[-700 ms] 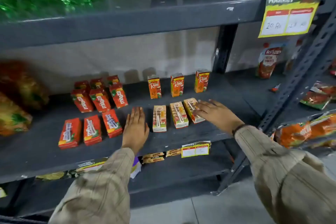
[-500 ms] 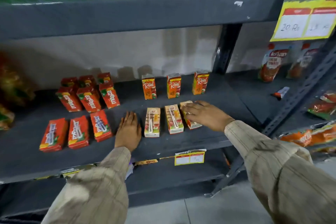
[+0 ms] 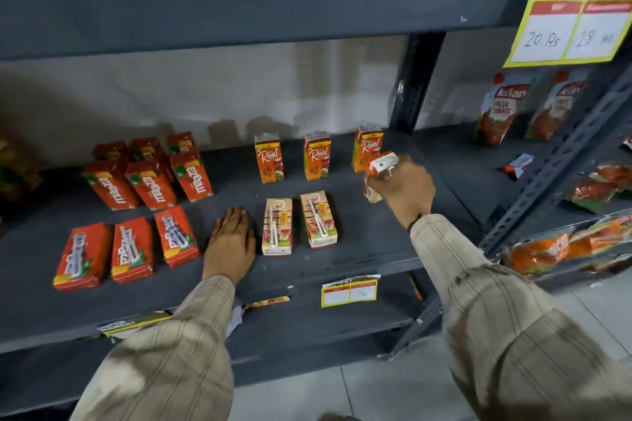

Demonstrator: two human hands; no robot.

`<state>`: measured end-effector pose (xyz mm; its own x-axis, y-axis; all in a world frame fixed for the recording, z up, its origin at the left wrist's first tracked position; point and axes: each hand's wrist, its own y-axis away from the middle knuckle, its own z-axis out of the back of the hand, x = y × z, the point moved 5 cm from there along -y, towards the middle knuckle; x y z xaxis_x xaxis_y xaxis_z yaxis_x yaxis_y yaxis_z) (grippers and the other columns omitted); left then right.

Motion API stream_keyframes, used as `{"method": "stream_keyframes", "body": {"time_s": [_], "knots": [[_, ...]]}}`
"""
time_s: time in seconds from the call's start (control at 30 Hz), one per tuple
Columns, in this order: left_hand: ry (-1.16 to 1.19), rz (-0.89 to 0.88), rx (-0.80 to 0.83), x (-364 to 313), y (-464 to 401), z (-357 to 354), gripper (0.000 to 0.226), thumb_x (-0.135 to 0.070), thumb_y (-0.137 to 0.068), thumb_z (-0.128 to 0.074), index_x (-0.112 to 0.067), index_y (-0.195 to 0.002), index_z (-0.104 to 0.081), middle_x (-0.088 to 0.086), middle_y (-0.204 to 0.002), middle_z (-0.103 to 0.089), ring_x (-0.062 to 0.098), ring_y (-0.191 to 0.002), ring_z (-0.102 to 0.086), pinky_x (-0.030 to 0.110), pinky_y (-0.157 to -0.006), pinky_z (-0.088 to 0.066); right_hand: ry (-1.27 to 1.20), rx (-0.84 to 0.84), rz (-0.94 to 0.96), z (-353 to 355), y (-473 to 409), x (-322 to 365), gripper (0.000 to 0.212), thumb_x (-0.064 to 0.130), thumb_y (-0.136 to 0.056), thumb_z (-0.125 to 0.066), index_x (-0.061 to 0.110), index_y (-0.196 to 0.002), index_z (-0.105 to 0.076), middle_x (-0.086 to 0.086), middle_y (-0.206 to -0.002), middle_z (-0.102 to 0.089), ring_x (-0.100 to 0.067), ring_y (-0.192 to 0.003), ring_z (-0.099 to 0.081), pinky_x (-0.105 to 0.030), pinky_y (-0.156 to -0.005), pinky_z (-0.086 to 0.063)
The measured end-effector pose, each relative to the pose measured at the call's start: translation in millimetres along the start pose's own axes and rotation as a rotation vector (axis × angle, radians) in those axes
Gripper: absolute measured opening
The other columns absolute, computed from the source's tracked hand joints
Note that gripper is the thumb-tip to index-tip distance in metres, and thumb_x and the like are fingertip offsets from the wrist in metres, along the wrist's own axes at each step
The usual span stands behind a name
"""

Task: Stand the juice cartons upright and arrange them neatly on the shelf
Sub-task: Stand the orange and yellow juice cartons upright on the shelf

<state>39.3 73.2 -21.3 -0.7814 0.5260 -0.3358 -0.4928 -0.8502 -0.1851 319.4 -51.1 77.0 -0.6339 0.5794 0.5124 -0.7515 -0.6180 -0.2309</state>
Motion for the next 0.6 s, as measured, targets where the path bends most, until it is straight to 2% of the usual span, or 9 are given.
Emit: {"method": "stream_keyframes", "body": {"time_s": [0.1, 0.2, 0.27, 0.33, 0.37, 0.43, 0.5, 0.6], "knots": [[-0.003, -0.005, -0.002, 0, 1, 0, 0.046, -0.012, -0.09, -0.043, 0.001, -0.134, -0.034, 0.021, -0.144, -0.036, 0.032, -0.136, -0.029, 0.044, -0.114, -0.019, -0.017, 0.064, -0.116, -5, -1, -8, 0.054, 0.047, -0.073, -0.071, 0.008, -0.108, -0.058, -0.015, -0.109, -0.069, -0.033, -0.099, -0.065, -0.036, -0.076, -0.052], [-0.006, -0.014, -0.005, -2, 1, 1, 0.046, -0.012, -0.09, -0.043, 0.001, -0.133, -0.035, 0.021, -0.143, -0.037, 0.032, -0.135, -0.03, 0.044, -0.114, -0.021, 0.039, 0.151, -0.125, -5, 0, -6, 0.072, 0.061, -0.069, -0.069, 0.009, -0.116, -0.054, -0.013, -0.115, -0.066, -0.032, -0.103, -0.064, -0.037, -0.08, -0.052], [-0.006, -0.015, -0.006, -2, 2, 2, 0.046, -0.012, -0.09, -0.043, 0.001, -0.133, -0.035, 0.021, -0.143, -0.037, 0.032, -0.135, -0.03, 0.044, -0.114, -0.021, 0.118, 0.185, -0.134, 3, -2, -4, 0.087, 0.073, -0.065, -0.063, 0.008, -0.122, -0.046, -0.013, -0.118, -0.063, -0.033, -0.107, -0.062, -0.038, -0.081, -0.051], [-0.01, -0.018, -0.012, -2, 2, 2, 0.046, -0.013, -0.09, -0.044, 0.001, -0.133, -0.035, 0.021, -0.143, -0.038, 0.032, -0.135, -0.03, 0.045, -0.114, -0.022, 0.216, 0.182, -0.152, 14, -5, 1, 0.095, 0.081, -0.067, -0.049, 0.006, -0.125, -0.043, -0.014, -0.115, -0.063, -0.034, -0.107, -0.061, -0.035, -0.076, -0.049], [-0.013, -0.02, -0.014, -3, 2, 2, 0.046, -0.013, -0.09, -0.044, 0.001, -0.133, -0.035, 0.021, -0.143, -0.038, 0.032, -0.135, -0.031, 0.045, -0.113, -0.022, 0.255, 0.183, -0.16, 18, -7, 4, 0.094, 0.083, -0.069, -0.042, 0.005, -0.122, -0.046, -0.014, -0.111, -0.064, -0.033, -0.104, -0.062, -0.033, -0.071, -0.046], [-0.017, -0.023, -0.013, -3, 3, 3, 0.046, -0.012, -0.09, -0.044, 0.002, -0.133, -0.035, 0.022, -0.142, -0.038, 0.033, -0.134, -0.032, 0.044, -0.113, -0.022, 0.307, 0.199, -0.16, 21, -12, 14, 0.088, 0.083, -0.073, -0.031, 0.004, -0.102, -0.058, -0.013, -0.093, -0.064, -0.027, -0.092, -0.064, -0.027, -0.062, -0.039], [-0.018, -0.024, -0.01, -4, 3, 3, 0.046, -0.012, -0.09, -0.044, 0.002, -0.133, -0.035, 0.022, -0.142, -0.038, 0.033, -0.134, -0.031, 0.045, -0.113, -0.022, 0.372, 0.25, -0.131, 16, -18, 24, 0.082, 0.079, -0.077, -0.03, 0.006, -0.089, -0.063, -0.009, -0.08, -0.058, -0.022, -0.078, -0.06, -0.025, -0.058, -0.036], [-0.018, -0.019, -0.004, -3, 3, 3, 0.046, -0.013, -0.09, -0.043, 0.001, -0.133, -0.034, 0.022, -0.143, -0.038, 0.033, -0.135, -0.031, 0.045, -0.113, -0.022, 0.398, 0.334, -0.102, 8, -30, 28, 0.063, 0.065, -0.082, -0.049, 0.008, -0.104, -0.064, -0.008, -0.093, -0.064, -0.024, -0.09, -0.064, -0.027, -0.065, -0.042]]}}
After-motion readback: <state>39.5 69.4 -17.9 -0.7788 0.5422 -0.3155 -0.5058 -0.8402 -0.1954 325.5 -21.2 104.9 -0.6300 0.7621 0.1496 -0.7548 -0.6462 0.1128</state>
